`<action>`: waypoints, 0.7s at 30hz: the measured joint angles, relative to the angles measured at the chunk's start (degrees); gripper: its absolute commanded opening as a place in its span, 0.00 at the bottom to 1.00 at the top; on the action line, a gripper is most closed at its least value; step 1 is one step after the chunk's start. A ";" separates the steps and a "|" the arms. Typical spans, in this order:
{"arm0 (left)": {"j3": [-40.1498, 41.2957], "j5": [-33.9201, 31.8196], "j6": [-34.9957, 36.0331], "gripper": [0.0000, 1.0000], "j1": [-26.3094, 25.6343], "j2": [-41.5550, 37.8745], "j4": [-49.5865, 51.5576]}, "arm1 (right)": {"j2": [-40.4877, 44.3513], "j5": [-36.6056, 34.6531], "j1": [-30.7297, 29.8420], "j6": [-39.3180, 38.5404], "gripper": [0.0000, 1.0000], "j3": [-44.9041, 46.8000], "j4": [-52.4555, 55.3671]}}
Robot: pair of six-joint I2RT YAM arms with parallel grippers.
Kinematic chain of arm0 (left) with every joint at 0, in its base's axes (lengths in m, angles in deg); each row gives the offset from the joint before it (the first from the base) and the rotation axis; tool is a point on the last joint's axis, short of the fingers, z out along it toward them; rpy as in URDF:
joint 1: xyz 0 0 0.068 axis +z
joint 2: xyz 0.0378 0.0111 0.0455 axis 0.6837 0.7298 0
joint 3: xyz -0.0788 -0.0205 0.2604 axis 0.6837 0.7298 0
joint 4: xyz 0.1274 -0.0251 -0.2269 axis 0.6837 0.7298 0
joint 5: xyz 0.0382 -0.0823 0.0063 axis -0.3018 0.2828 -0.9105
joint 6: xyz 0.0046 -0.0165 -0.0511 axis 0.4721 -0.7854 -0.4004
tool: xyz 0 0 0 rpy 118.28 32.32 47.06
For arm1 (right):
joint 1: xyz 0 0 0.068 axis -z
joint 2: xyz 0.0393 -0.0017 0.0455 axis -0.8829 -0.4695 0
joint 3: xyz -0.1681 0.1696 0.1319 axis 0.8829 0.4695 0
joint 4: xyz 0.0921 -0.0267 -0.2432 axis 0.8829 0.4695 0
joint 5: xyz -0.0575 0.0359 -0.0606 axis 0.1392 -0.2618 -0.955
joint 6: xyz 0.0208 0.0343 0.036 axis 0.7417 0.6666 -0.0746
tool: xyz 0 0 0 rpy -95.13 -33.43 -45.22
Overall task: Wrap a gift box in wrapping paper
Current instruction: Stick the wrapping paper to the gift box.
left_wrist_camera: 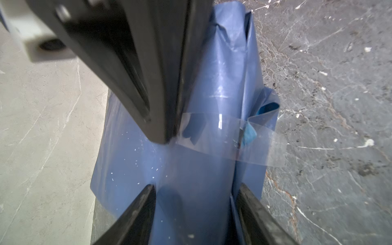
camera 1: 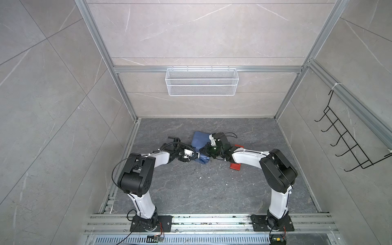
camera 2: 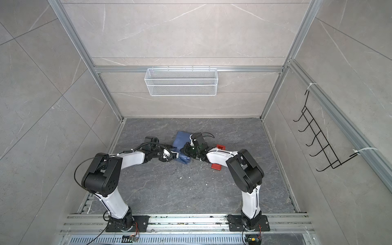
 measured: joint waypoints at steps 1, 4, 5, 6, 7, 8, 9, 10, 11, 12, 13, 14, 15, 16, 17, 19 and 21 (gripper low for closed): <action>0.00 0.00 0.00 0.61 0.00 0.00 0.02 | 1.29 0.00 -0.02 0.04 0.01 0.83 -0.24; -0.02 -0.02 0.00 0.61 0.00 -0.04 0.07 | 3.43 0.39 -0.66 1.29 0.00 2.43 -2.19; -0.02 -0.02 0.00 0.61 0.00 -0.04 0.07 | 3.30 0.66 -1.14 1.75 0.00 2.43 -3.15; -0.02 -0.02 0.00 0.61 0.00 -0.02 0.04 | 2.84 0.87 -1.75 2.01 0.00 2.36 -3.67; -0.02 -0.02 0.00 0.61 0.00 0.00 0.04 | 2.25 1.03 -2.36 2.21 0.00 2.23 -3.98; -0.02 0.00 0.00 0.61 0.00 0.02 0.04 | 1.36 1.14 -2.99 2.25 0.00 1.86 -4.09; -0.02 0.02 0.00 0.61 0.00 0.04 0.04 | 0.09 1.11 -3.58 2.27 0.00 1.40 -4.13; -0.02 0.04 0.07 0.61 0.00 0.02 0.04 | -0.94 1.11 -3.89 2.29 0.00 1.27 -4.09; -0.02 0.02 0.07 0.61 0.00 0.04 0.02 | -2.01 1.07 -4.04 2.21 0.00 1.27 -3.85; -0.04 0.02 0.09 0.61 0.00 0.04 0.02 | -2.93 0.98 -4.04 1.97 0.00 1.27 -3.26; -0.04 0.02 0.13 0.61 0.00 0.04 0.02 | -3.52 1.22 -4.00 1.73 0.00 1.27 -2.78; -0.04 0.02 0.17 0.62 -0.02 0.07 0.00 | -3.72 1.22 -4.09 1.33 0.00 1.27 -2.40; -0.04 0.00 0.20 0.62 -0.04 0.07 0.00 | -3.69 1.01 -4.17 1.14 0.00 1.29 -2.29; -0.04 -0.02 0.22 0.62 -0.04 0.07 0.00 | -3.50 0.79 -4.20 0.90 0.00 1.51 -2.60; -0.09 -0.07 0.20 0.62 -0.15 0.07 -0.07 | -2.95 0.37 -4.20 0.66 0.00 2.45 -3.50; -0.13 -0.42 0.20 0.62 -0.28 0.07 -0.07 | -0.81 -0.31 -4.11 0.22 0.00 5.49 -5.46; -0.13 -0.46 0.22 0.62 -0.28 0.07 -0.07 | 2.38 -0.98 -4.04 -0.33 0.00 9.27 -7.78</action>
